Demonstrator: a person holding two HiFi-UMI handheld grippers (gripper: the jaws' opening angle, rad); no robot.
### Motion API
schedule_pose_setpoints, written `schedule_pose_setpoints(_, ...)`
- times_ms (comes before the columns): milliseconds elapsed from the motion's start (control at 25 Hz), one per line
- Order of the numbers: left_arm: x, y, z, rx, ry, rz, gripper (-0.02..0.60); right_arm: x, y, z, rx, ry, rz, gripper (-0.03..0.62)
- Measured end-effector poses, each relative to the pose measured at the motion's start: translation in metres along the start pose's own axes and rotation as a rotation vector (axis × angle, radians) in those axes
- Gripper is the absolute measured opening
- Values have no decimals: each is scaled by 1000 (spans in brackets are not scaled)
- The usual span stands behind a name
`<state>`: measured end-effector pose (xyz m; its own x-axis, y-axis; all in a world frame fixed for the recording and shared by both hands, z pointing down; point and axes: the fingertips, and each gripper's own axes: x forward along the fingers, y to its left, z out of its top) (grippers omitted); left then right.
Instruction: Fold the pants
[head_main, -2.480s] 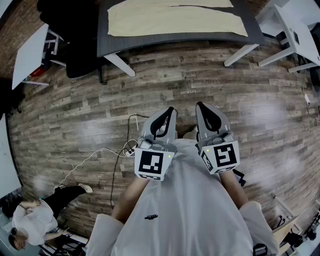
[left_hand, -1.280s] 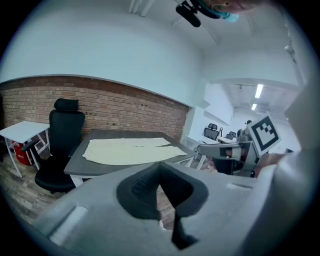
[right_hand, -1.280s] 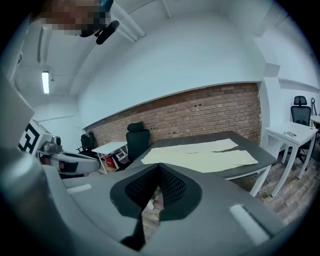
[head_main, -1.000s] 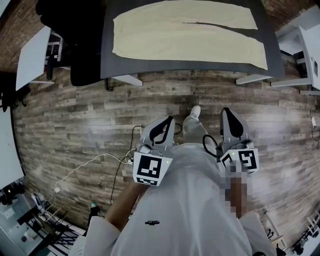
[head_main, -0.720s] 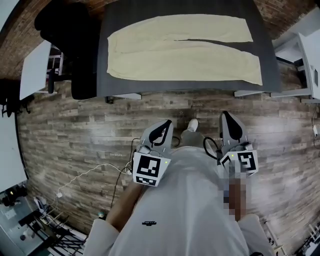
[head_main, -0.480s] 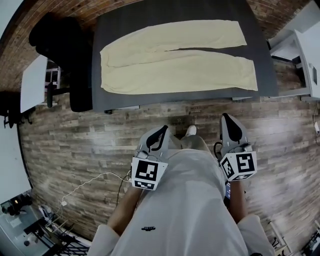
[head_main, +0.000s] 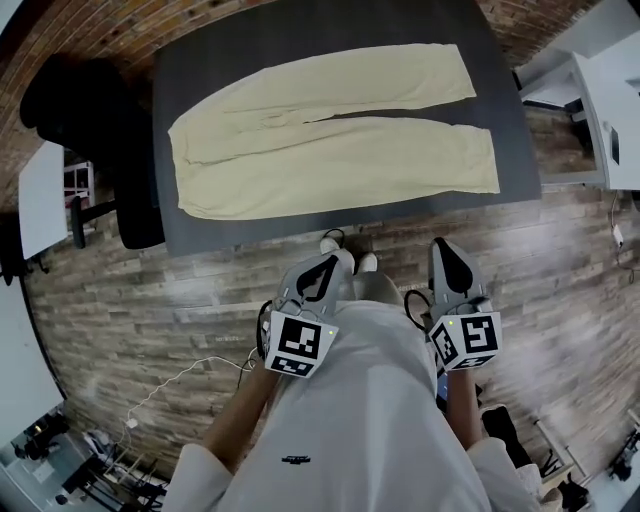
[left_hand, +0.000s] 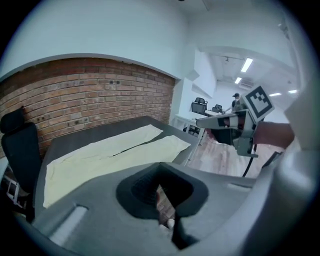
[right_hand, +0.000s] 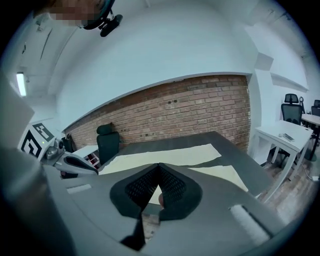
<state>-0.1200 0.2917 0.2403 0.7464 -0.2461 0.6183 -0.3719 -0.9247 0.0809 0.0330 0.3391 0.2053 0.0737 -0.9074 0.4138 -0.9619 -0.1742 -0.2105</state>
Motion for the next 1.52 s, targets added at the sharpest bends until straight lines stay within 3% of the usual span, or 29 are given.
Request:
schedule_pose_setpoints(280,34,19,19,45,-19,-86,5,28,-17,20,-43,36,-66,3)
schedule_pose_setpoints(560,56,40,15,69,-13,-98,5,49,-22,15,-114,85,-80,5)
schedule_pose_setpoints(720,72,41,13,57,14,-108,6,59,-33,7,-136,131,-55,66)
schedule_pose_setpoints(960,112,36,1,109,94,-124,11,78,-62,3,-162,166,-12,66)
schedule_pose_setpoints(1040,125,30,-2,122,116,-142,65,83,-72,-1,-173,181,5,66)
schedule_pose_setpoints(1320,174,12,-25,204,198,-153,101,95,-98,-22,-166,250,65,66)
schedule_pose_setpoints(1520,201,8,-44,210,250,-147,101,100,-107,-34,-172,279,102,66)
